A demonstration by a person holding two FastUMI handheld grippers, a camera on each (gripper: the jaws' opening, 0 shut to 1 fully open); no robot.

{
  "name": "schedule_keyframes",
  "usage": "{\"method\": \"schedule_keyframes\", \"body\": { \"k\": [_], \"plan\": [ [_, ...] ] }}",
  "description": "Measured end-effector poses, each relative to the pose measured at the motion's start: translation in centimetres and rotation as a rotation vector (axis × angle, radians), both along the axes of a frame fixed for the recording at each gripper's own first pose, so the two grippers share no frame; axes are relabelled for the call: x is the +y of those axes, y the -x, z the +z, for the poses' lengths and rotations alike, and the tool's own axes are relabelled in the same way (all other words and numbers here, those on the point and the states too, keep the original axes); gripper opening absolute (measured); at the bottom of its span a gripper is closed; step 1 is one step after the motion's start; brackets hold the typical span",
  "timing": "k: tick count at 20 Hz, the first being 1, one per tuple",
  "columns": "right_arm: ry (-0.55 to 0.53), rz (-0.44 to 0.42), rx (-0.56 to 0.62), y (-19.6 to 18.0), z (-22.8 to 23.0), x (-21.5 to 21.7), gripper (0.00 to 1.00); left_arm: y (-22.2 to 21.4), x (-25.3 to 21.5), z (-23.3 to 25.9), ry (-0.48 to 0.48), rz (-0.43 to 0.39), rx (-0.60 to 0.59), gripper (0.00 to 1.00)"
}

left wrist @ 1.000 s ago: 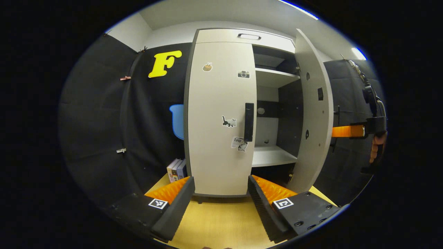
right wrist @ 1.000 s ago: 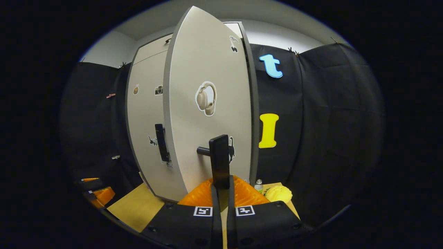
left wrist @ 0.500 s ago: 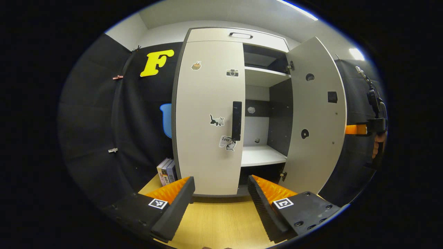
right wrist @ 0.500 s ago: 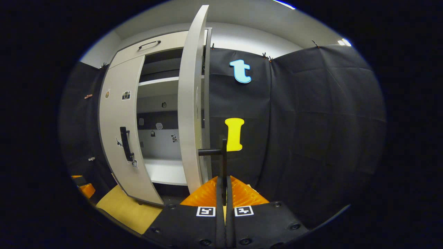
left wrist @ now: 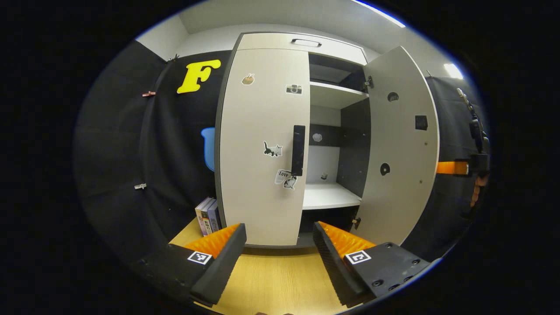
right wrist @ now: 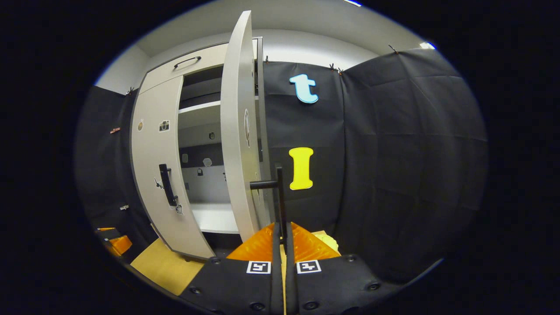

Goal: Open the right door of the double-door shoe cabinet with the right hand, and open the left door with the left hand.

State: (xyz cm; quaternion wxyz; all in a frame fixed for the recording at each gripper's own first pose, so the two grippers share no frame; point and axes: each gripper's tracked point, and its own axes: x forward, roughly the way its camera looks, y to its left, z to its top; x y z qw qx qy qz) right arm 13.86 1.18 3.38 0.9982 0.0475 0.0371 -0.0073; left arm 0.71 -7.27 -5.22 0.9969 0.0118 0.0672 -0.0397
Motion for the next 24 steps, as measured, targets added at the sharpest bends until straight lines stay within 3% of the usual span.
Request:
{"method": "schedule_keyframes", "body": {
  "k": [7, 12, 13, 14, 17, 20, 22, 24],
  "plan": [
    [0.062, -0.006, 0.012, 1.9, -1.4, -1.1, 0.07, -4.6, 1.0, 2.4, -0.013, 0.049, -0.027, 0.95],
    [0.042, -0.024, 0.053, 3.5, -3.2, -0.8, 0.09, -9.6, 0.0, 5.8, -0.008, 0.041, -0.068, 0.95],
    [0.037, -0.025, 0.058, 3.7, -3.5, -0.6, 0.16, -10.7, -0.5, 6.3, -0.003, 0.032, -0.073, 0.95],
    [0.038, -0.031, 0.058, 3.8, -3.8, -0.7, 0.36, -11.8, -1.1, 6.8, 0.005, 0.024, -0.078, 0.95],
    [0.032, -0.030, 0.065, 3.6, -4.7, -0.7, 0.43, -14.8, -2.6, 7.3, 0.030, -0.001, -0.078, 0.95],
    [-0.003, -0.029, 0.074, 4.1, -5.5, -0.5, 0.92, -17.8, -3.6, 6.8, 0.013, 0.003, -0.063, 0.95],
    [-0.028, -0.027, 0.070, 4.1, -6.0, -0.4, 0.99, -19.4, -4.1, 6.1, 0.020, 0.015, -0.046, 0.95],
    [-0.026, -0.024, 0.094, 4.2, -6.7, -0.4, 0.98, -20.9, -4.5, 5.7, 0.024, 0.021, -0.036, 0.95]
  ]
}}
